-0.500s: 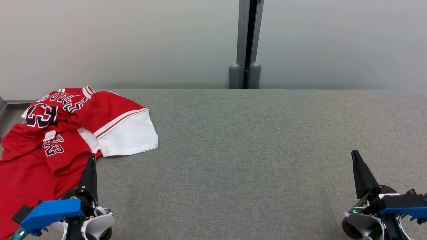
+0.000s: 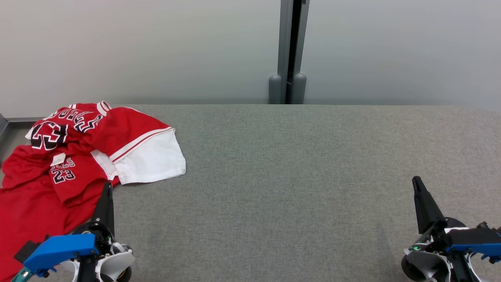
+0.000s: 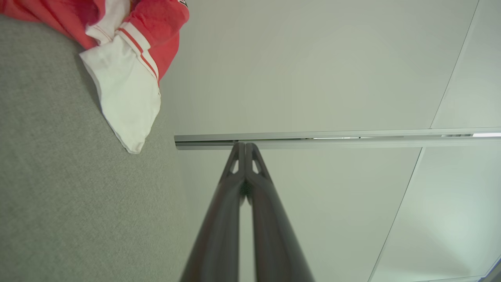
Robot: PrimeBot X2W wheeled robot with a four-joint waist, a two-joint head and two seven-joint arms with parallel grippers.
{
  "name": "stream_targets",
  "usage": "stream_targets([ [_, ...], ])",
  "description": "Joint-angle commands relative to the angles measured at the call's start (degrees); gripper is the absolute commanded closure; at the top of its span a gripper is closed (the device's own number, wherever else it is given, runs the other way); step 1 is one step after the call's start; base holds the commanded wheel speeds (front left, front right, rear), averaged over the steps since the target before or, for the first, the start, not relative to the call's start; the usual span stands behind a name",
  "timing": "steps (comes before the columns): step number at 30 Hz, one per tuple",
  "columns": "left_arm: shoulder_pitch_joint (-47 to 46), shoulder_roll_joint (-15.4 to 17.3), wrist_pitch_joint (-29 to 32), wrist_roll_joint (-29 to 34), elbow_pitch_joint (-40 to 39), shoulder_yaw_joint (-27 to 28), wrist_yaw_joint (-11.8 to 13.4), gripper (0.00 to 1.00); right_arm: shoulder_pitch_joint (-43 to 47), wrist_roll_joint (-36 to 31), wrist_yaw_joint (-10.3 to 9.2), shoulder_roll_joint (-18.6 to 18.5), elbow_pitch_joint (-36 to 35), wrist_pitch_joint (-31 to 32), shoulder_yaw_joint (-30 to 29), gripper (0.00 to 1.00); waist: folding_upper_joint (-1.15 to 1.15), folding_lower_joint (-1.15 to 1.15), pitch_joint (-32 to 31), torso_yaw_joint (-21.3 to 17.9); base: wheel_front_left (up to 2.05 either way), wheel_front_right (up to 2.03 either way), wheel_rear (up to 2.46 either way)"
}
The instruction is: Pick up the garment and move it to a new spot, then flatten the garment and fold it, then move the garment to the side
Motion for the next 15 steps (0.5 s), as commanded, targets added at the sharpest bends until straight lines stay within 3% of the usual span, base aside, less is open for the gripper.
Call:
stream_targets([
  [1, -0.6, -0.1, 0.1, -0.1, -0.2, 0.0, -0.2, 1.0, 0.6, 0.2, 0.02, -0.2, -0.2, 0.1, -0.1, 1.0, 0.0, 0.0, 0.0, 0.0, 0.0, 0.0, 0.0],
  [15, -0.6, -0.1, 0.1, -0.1, -0.2, 0.0, -0.2, 1.0, 0.7, 0.2, 0.02, -0.2, -0.2, 0.1, -0.1, 1.0, 0.0, 0.0, 0.0, 0.0, 0.0, 0.0, 0.0],
])
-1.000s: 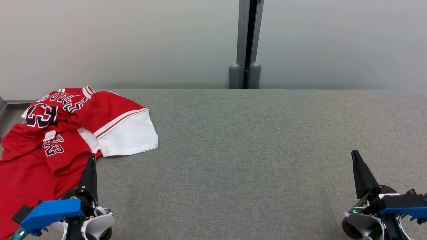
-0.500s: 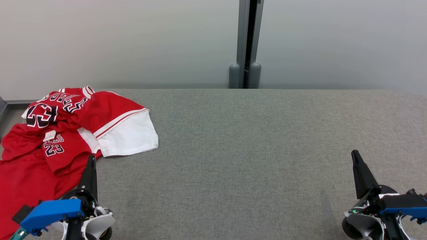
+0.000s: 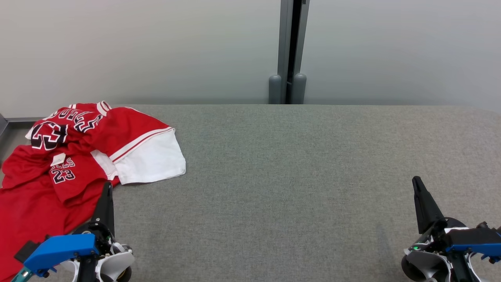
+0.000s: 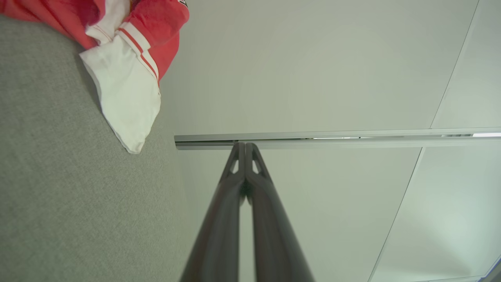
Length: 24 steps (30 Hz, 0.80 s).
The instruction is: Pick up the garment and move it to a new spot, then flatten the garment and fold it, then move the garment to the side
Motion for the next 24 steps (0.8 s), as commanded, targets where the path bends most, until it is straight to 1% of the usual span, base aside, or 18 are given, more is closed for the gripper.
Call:
stream_targets([
  [1, -0.6, -0.1, 0.1, -0.1, -0.2, 0.0, -0.2, 1.0, 0.7, 0.2, 0.02, -0.2, -0.2, 0.1, -0.1, 1.0, 0.0, 0.0, 0.0, 0.0, 0.0, 0.0, 0.0],
  [24, -0.6, -0.1, 0.1, -0.1, -0.2, 0.0, -0.2, 1.0, 0.7, 0.2, 0.02, -0.2, -0.2, 0.1, -0.1, 1.0, 0.0, 0.0, 0.0, 0.0, 0.0, 0.0, 0.0],
])
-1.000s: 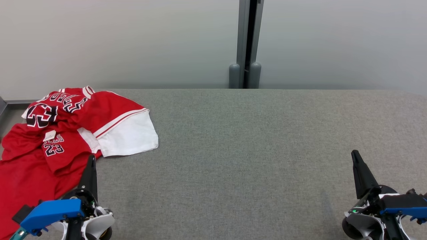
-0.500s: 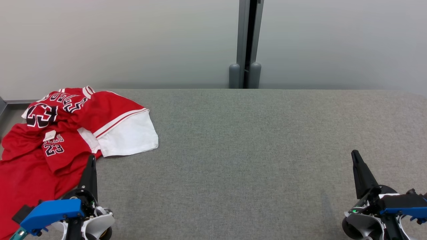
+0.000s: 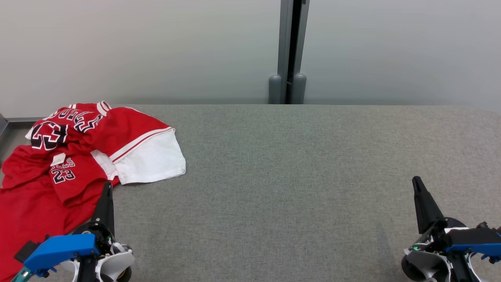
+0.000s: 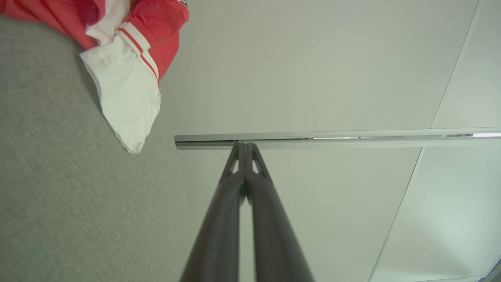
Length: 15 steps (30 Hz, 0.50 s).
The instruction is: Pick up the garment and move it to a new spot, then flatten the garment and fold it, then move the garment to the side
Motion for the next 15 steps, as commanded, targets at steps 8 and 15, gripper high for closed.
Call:
stream_targets([
  [8, 2.6, -0.4, -0.5, 0.2, 2.3, -0.6, 0.0, 0.0, 1.2, -0.1, -0.09, 0.4, 2.4, -0.5, 0.5, 0.0, 0.0, 0.0, 0.0, 0.0, 0.0, 0.0, 0.0],
  [15, 3.1, -0.3, -2.2, 1.3, 1.4, -2.4, 0.0, 0.0, 1.9, -1.2, -0.08, 0.3, 1.9, -2.2, 1.2, 0.0, 0.0, 0.0, 0.0, 0.0, 0.0, 0.0, 0.0],
])
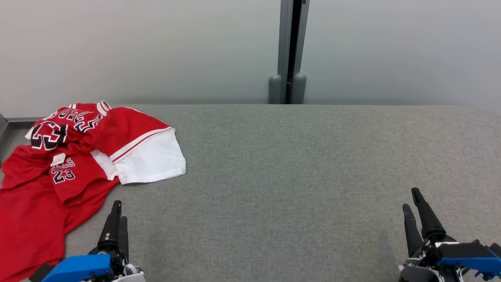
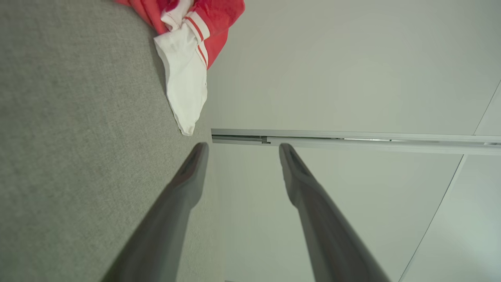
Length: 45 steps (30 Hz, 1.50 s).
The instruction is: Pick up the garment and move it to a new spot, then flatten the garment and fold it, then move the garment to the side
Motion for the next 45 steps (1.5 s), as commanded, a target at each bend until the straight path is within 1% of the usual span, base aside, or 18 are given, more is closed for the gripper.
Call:
stream_targets([
  [1, -0.8, 0.4, -0.6, 0.7, -1.3, -0.6, 0.0, 0.0, -0.2, -0.6, 0.02, -0.2, -1.2, -0.6, 0.3, 0.0, 0.0, 0.0, 0.0, 0.0, 0.0, 0.0, 0.0],
  [6, -0.5, 0.5, -2.0, 2.5, -2.1, -1.6, -0.1, 0.0, 0.2, -2.9, 0.03, -0.3, -1.4, -2.0, 0.3, 0.0, 0.0, 0.0, 0.1, 0.0, 0.0, 0.0, 0.0],
  [12, -0.8, 0.5, -3.5, 6.4, -3.1, -2.8, -0.1, 0.0, 0.3, -8.1, 0.04, -0.3, -2.4, -3.6, -0.2, 0.0, 0.0, 0.0, 0.1, 0.0, 0.0, 0.0, 0.0],
  [15, -1.0, 0.5, -4.2, 9.5, -3.7, -3.3, 0.0, 0.0, 0.4, -11.3, 0.04, -0.3, -3.3, -4.3, -0.5, 0.0, 0.0, 0.0, 0.2, 0.0, 0.0, 0.0, 0.0],
  [22, -1.3, 0.6, -5.9, 18.4, -5.4, -5.0, 1.2, 0.0, 0.7, -20.1, 0.06, -0.4, -5.7, -5.9, -0.5, 0.0, 0.0, 0.0, 0.3, 0.1, 0.0, 0.0, 0.0],
  [27, -1.0, 0.6, -6.9, 24.8, -6.3, -6.2, 2.1, 0.0, 1.2, -26.9, 0.06, -0.4, -7.5, -7.0, 0.1, 0.0, 0.0, 0.0, 0.4, 0.1, 0.0, 0.0, 0.0],
  [32, -0.5, 0.6, -8.0, 31.3, -6.7, -7.2, 2.9, 0.0, 2.0, -35.1, 0.07, -0.5, -8.9, -8.0, 1.3, 0.0, 0.0, 0.0, 0.5, 0.1, 0.0, 0.0, 0.0],
  [37, 0.1, 0.7, -9.0, 38.5, -6.6, -8.3, 3.3, 0.0, 2.7, -40.4, 0.08, -0.5, -8.8, -9.0, 2.4, 0.0, 0.0, 0.0, 0.4, 0.1, 0.0, 0.0, 0.0],
  [45, 1.1, 0.7, -10.4, 46.3, -6.1, -9.4, 3.7, 0.0, 3.4, -48.1, 0.09, -0.5, -8.4, -10.5, 3.3, 0.0, 0.0, 0.0, 0.3, 0.1, 0.0, 0.0, 0.0],
])
